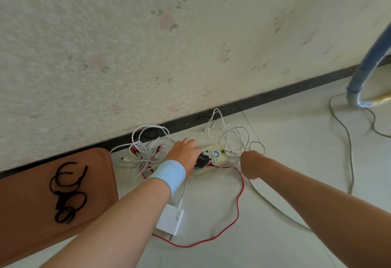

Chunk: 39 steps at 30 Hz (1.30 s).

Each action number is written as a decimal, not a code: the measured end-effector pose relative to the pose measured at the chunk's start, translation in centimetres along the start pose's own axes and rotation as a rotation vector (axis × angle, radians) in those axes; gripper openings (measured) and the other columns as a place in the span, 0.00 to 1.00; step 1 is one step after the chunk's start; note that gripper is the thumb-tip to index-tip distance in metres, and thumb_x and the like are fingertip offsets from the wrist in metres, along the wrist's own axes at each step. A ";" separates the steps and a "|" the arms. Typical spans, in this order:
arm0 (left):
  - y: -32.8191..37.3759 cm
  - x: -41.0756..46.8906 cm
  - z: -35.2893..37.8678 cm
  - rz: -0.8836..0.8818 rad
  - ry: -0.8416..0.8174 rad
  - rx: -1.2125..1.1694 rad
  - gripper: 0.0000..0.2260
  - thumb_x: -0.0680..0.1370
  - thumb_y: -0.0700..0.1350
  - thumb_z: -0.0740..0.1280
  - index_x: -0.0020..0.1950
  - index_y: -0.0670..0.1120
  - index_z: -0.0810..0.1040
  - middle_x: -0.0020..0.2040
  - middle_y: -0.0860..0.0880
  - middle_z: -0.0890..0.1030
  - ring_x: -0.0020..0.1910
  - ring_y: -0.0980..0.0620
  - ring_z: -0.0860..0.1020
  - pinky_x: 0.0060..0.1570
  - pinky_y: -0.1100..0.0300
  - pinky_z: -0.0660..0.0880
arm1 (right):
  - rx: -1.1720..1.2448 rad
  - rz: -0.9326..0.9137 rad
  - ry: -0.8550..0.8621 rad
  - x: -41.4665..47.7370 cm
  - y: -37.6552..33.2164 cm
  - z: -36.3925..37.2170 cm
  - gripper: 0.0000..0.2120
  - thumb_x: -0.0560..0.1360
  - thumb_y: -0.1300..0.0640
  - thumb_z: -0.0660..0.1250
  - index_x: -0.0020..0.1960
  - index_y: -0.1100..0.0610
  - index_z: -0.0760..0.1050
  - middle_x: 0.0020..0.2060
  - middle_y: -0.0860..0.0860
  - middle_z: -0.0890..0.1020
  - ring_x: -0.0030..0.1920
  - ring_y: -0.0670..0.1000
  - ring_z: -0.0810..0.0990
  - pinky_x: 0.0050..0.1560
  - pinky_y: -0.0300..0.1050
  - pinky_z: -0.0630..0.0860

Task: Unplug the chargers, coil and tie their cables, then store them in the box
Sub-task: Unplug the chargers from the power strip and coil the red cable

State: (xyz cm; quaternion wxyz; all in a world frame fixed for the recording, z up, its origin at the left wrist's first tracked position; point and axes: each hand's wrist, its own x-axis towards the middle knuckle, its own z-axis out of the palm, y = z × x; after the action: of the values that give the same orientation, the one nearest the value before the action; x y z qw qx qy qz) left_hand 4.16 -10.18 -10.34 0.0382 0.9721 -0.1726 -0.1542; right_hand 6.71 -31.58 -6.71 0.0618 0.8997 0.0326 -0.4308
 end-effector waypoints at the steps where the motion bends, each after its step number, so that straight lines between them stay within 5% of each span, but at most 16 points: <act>1: 0.1 0.1 0.0 -0.011 -0.014 -0.017 0.14 0.77 0.39 0.65 0.63 0.47 0.76 0.59 0.46 0.72 0.60 0.44 0.70 0.55 0.54 0.68 | 0.033 -0.013 0.060 0.5 0.0 0.6 0.14 0.81 0.65 0.57 0.62 0.64 0.76 0.65 0.56 0.77 0.64 0.56 0.78 0.58 0.43 0.78; 3: 0.4 0.2 0.0 -0.051 -0.059 -0.103 0.14 0.78 0.39 0.65 0.63 0.46 0.75 0.60 0.44 0.71 0.60 0.43 0.72 0.56 0.53 0.71 | 0.125 -0.014 0.083 1.6 0.2 1.4 0.19 0.80 0.65 0.58 0.70 0.60 0.73 0.69 0.55 0.74 0.69 0.55 0.75 0.67 0.45 0.73; 5: 0.6 0.3 -0.1 -0.093 -0.096 -0.189 0.15 0.78 0.39 0.64 0.65 0.46 0.74 0.61 0.44 0.71 0.60 0.43 0.73 0.54 0.53 0.72 | 0.229 -0.044 0.117 2.3 0.5 1.7 0.20 0.79 0.66 0.58 0.69 0.57 0.75 0.65 0.51 0.77 0.66 0.53 0.76 0.64 0.42 0.74; 11: 0.8 0.2 -0.1 -0.213 -0.124 -0.399 0.14 0.81 0.41 0.62 0.67 0.46 0.73 0.63 0.44 0.73 0.60 0.44 0.75 0.58 0.54 0.72 | 0.636 -0.034 0.130 3.2 1.5 2.4 0.11 0.77 0.64 0.64 0.47 0.54 0.84 0.42 0.48 0.81 0.44 0.51 0.78 0.47 0.42 0.76; 15: 0.8 -0.2 0.0 -0.219 -0.126 -0.449 0.14 0.81 0.41 0.62 0.67 0.46 0.73 0.63 0.44 0.75 0.60 0.44 0.75 0.59 0.55 0.70 | 0.690 -0.008 0.131 3.2 1.3 3.6 0.11 0.77 0.65 0.65 0.43 0.50 0.80 0.43 0.50 0.79 0.38 0.50 0.77 0.35 0.38 0.72; 17: 0.8 -0.3 0.0 -0.224 -0.128 -0.471 0.14 0.81 0.40 0.62 0.67 0.46 0.72 0.64 0.44 0.74 0.61 0.45 0.75 0.60 0.55 0.70 | 0.690 -0.037 0.109 3.0 0.6 3.7 0.07 0.75 0.64 0.71 0.49 0.53 0.82 0.44 0.50 0.78 0.40 0.50 0.76 0.36 0.37 0.71; 19: 0.6 -0.4 0.0 -0.238 -0.118 -0.500 0.15 0.81 0.39 0.61 0.68 0.46 0.72 0.65 0.45 0.73 0.61 0.45 0.74 0.61 0.55 0.70 | 0.696 -0.120 0.069 2.8 0.0 3.4 0.05 0.75 0.62 0.72 0.45 0.53 0.82 0.43 0.51 0.78 0.41 0.50 0.75 0.40 0.38 0.72; 21: 0.2 -0.7 0.0 -0.248 -0.113 -0.514 0.15 0.82 0.39 0.60 0.68 0.47 0.71 0.65 0.45 0.73 0.62 0.46 0.74 0.61 0.55 0.70 | 0.641 -0.192 0.031 2.1 -0.4 2.7 0.13 0.77 0.66 0.66 0.42 0.50 0.82 0.43 0.48 0.78 0.42 0.48 0.76 0.40 0.36 0.73; 23: -0.4 -1.0 -0.1 -0.243 -0.117 -0.519 0.16 0.82 0.39 0.59 0.69 0.47 0.71 0.66 0.45 0.72 0.62 0.45 0.74 0.61 0.56 0.70 | 0.673 -0.214 0.009 1.4 -0.7 1.8 0.17 0.77 0.69 0.60 0.51 0.55 0.85 0.48 0.48 0.80 0.48 0.49 0.76 0.47 0.38 0.76; 25: -0.9 -1.3 -0.4 -0.236 -0.139 -0.530 0.17 0.82 0.39 0.59 0.70 0.49 0.72 0.67 0.45 0.72 0.63 0.45 0.74 0.61 0.58 0.69 | 0.900 -0.213 -0.025 1.0 -0.8 1.1 0.15 0.77 0.69 0.60 0.56 0.62 0.84 0.52 0.54 0.83 0.48 0.51 0.78 0.53 0.48 0.80; 28: -1.2 -1.8 -0.8 -0.225 -0.138 -0.598 0.16 0.81 0.40 0.62 0.68 0.51 0.75 0.66 0.47 0.74 0.61 0.48 0.75 0.58 0.62 0.68 | 1.213 -0.282 -0.136 0.8 -0.9 0.8 0.10 0.81 0.65 0.63 0.55 0.61 0.83 0.57 0.57 0.83 0.46 0.55 0.84 0.39 0.50 0.83; 31: -1.2 -2.1 -1.1 -0.280 -0.093 -0.736 0.15 0.81 0.42 0.64 0.67 0.51 0.75 0.61 0.50 0.77 0.53 0.53 0.75 0.53 0.62 0.69 | 1.101 -0.351 -0.148 0.6 -2.2 0.5 0.07 0.80 0.61 0.68 0.55 0.57 0.84 0.50 0.53 0.84 0.43 0.51 0.85 0.33 0.41 0.79; 35: -1.9 -2.5 -1.5 -0.367 -0.027 -0.938 0.16 0.77 0.43 0.70 0.62 0.55 0.75 0.56 0.53 0.80 0.51 0.53 0.79 0.55 0.56 0.76 | 0.917 -0.339 0.052 0.6 -4.1 -0.6 0.07 0.76 0.54 0.74 0.53 0.54 0.85 0.37 0.46 0.80 0.36 0.43 0.76 0.33 0.30 0.70; 39: -1.9 -2.7 -2.2 -0.439 -0.012 -1.128 0.16 0.76 0.42 0.71 0.61 0.54 0.73 0.56 0.50 0.82 0.47 0.50 0.83 0.48 0.53 0.82 | 0.624 -0.282 0.106 0.4 -5.2 -1.9 0.17 0.77 0.42 0.70 0.37 0.54 0.80 0.31 0.48 0.77 0.30 0.46 0.72 0.34 0.38 0.69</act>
State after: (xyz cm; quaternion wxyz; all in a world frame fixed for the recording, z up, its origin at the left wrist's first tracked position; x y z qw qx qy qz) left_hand 3.12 -7.42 -7.70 0.5138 0.8140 0.1402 -0.2319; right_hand 7.84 -26.14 -6.21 -0.2781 0.8832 0.0264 -0.3768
